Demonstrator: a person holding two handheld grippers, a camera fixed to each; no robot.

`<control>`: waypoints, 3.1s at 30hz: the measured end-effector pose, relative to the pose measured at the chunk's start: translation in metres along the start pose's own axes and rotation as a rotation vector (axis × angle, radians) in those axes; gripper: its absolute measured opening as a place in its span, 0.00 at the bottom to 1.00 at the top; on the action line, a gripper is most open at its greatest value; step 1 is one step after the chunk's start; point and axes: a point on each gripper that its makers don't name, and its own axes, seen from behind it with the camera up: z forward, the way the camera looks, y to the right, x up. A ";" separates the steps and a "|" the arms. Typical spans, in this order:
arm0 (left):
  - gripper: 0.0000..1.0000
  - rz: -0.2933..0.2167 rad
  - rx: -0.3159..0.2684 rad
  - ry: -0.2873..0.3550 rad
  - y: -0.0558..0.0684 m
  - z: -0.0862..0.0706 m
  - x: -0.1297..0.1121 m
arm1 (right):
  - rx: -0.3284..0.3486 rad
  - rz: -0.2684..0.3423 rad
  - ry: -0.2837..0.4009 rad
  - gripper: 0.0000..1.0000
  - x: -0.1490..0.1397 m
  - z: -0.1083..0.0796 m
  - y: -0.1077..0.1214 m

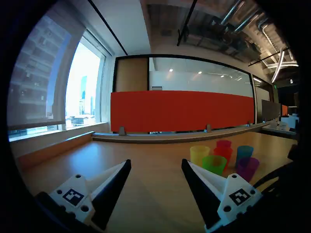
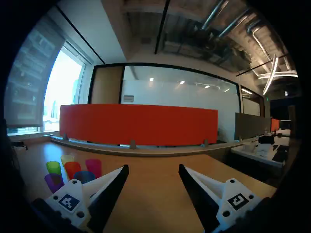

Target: Pour water

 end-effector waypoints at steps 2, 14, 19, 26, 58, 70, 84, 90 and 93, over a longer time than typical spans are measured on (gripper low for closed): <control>0.96 0.000 0.000 0.000 0.000 0.000 0.000 | 0.008 0.009 0.012 1.00 -0.002 0.001 -0.001; 0.96 0.000 0.000 0.000 0.000 0.000 0.001 | 0.042 0.022 0.034 1.00 -0.019 0.004 -0.004; 0.96 -0.001 0.000 0.000 0.000 0.000 0.001 | 0.049 0.027 0.022 1.00 -0.028 0.008 -0.009; 0.96 0.000 0.000 0.000 0.000 0.000 0.001 | 0.045 0.027 0.000 1.00 -0.039 0.010 -0.008; 0.96 0.000 0.000 0.000 0.000 0.000 0.001 | 0.052 0.033 -0.033 1.00 -0.047 0.013 -0.008; 0.96 0.000 0.000 0.000 0.000 0.000 0.000 | 0.052 0.033 -0.034 1.00 -0.048 0.013 -0.007; 0.96 -0.001 0.000 0.000 0.000 0.000 0.000 | 0.052 0.032 -0.034 1.00 -0.047 0.013 -0.008; 0.96 0.000 0.000 0.000 0.000 0.000 0.000 | 0.052 0.033 -0.035 1.00 -0.047 0.013 -0.008; 0.96 -0.001 0.000 0.000 0.000 0.000 0.000 | 0.052 0.033 -0.035 1.00 -0.047 0.013 -0.008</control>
